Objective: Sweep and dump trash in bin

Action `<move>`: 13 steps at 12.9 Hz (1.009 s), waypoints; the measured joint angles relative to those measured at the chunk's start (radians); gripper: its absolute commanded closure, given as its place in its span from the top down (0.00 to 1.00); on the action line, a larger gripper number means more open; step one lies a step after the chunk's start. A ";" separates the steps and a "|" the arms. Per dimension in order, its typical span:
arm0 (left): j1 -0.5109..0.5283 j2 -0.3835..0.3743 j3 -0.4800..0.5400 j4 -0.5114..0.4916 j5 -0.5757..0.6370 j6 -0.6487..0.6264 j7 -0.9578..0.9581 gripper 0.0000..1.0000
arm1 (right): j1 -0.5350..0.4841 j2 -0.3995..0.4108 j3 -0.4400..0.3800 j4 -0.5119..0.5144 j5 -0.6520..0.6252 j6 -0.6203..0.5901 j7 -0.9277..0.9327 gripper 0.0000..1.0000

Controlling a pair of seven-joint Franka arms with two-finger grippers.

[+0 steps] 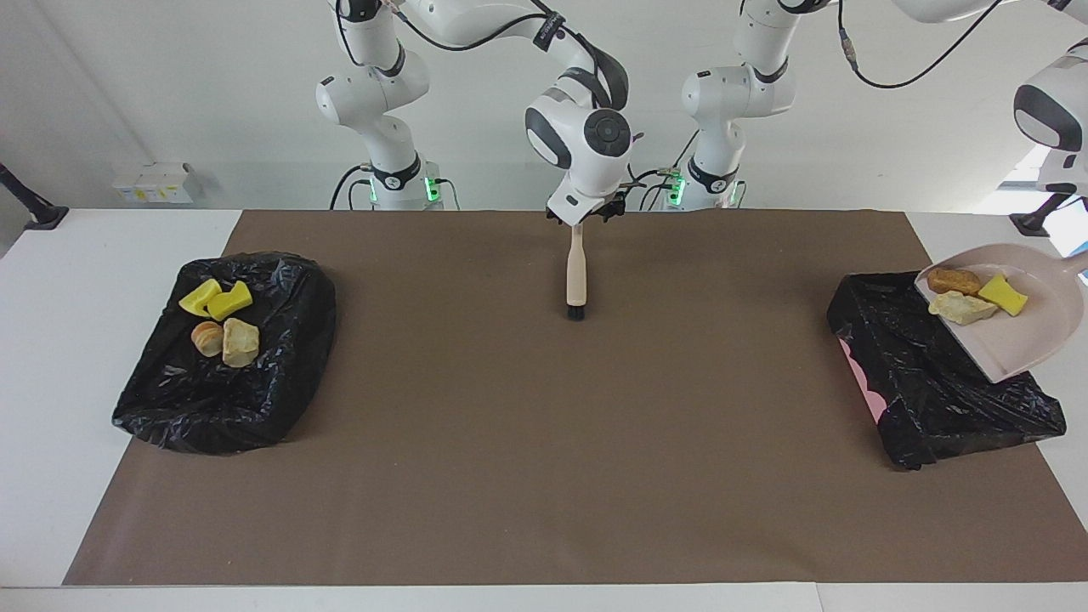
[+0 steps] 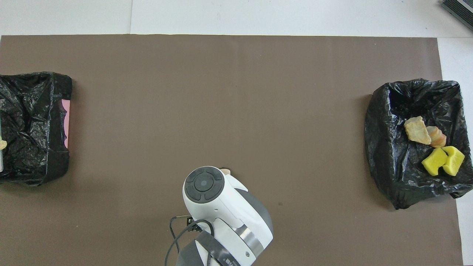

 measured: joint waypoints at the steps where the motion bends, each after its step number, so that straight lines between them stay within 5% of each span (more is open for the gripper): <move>1: -0.005 -0.002 -0.029 0.001 0.049 -0.038 -0.043 0.00 | -0.014 -0.016 -0.001 0.009 -0.003 -0.013 -0.017 1.00; 8: -0.015 -0.062 -0.148 0.007 0.220 -0.194 -0.154 0.00 | -0.267 -0.186 -0.015 0.052 -0.135 -0.125 -0.396 1.00; 13: -0.016 -0.141 -0.189 0.005 0.065 -0.319 -0.161 0.00 | -0.507 -0.207 -0.020 0.133 -0.145 -0.128 -0.596 1.00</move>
